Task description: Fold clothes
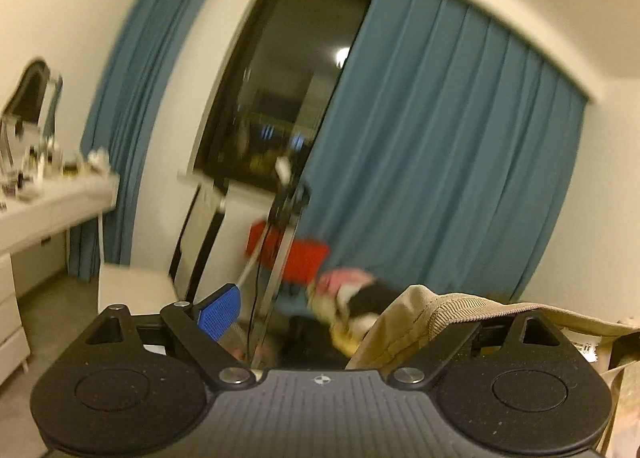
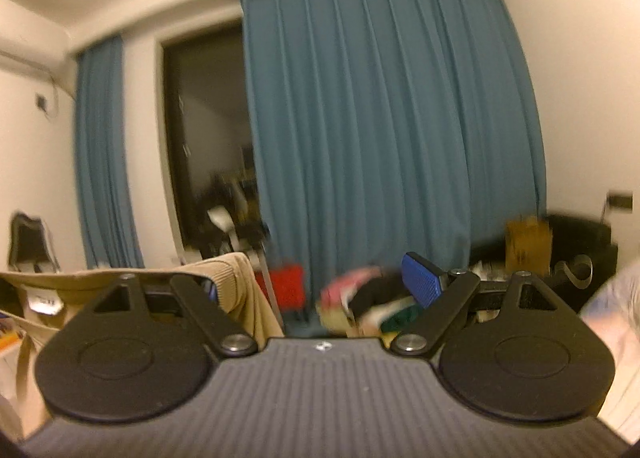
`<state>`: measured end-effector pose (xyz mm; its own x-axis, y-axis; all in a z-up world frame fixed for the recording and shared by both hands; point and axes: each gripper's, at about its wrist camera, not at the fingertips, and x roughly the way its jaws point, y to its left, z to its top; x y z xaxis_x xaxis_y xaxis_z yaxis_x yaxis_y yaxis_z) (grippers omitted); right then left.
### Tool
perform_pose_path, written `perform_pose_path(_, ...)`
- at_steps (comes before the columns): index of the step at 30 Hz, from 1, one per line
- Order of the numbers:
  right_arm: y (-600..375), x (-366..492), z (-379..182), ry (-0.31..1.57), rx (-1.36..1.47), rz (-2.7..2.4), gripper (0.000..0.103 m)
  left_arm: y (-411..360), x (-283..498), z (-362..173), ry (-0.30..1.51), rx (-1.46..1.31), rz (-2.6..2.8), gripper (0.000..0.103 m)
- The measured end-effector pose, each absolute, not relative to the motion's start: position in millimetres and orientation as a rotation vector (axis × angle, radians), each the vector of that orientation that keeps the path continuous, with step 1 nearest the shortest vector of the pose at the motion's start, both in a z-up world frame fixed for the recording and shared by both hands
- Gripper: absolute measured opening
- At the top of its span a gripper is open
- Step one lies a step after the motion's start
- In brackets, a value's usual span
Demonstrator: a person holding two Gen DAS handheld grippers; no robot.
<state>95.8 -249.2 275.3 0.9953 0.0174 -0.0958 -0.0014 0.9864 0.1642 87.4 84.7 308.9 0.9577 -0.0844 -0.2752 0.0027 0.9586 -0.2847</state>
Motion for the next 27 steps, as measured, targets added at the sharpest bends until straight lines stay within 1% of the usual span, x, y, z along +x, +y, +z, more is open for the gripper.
perform_pose_path(3,-245.9,168.2,230.0,0.166,0.146,-0.019,0.086,83.8,155.8,249.5,0.327,-0.278,0.004,0.092)
perform_pose_path(9,-253.5,326.3,125.0,0.236,0.149,-0.102,0.086,69.8,319.0,132.9,0.329,-0.304,0.106,0.092)
perform_pose_path(12,-252.3,401.2,61.7,0.287,0.161,-0.154,0.086,62.7,408.7,62.5,0.386,-0.284,0.137,0.092)
perform_pose_path(15,-256.0,456.5,-9.5,0.355,0.164,-0.182,0.086,61.6,490.2,-16.7,0.517,-0.262,0.131,0.092)
perform_pose_path(19,-262.0,511.8,-99.9,0.550,0.154,-0.176,0.086,65.9,561.3,-113.7,0.748,-0.228,0.081,0.091)
perform_pose_path(22,-256.7,540.3,-140.3,0.727,0.113,-0.111,0.086,64.3,596.6,-156.8,0.933,-0.154,0.037,0.091)
perform_pose_path(23,-253.4,546.1,-147.6,0.785,0.099,-0.079,0.088,64.0,606.2,-164.0,0.982,-0.121,0.033,0.091)
perform_pose_path(25,-240.2,550.5,-145.1,0.850,0.009,-0.031,0.088,57.1,610.7,-163.0,1.030,-0.049,0.005,0.093)
perform_pose_path(27,-226.3,553.1,-136.5,0.894,-0.086,0.021,0.085,47.4,607.0,-148.9,1.028,0.060,-0.015,0.094)
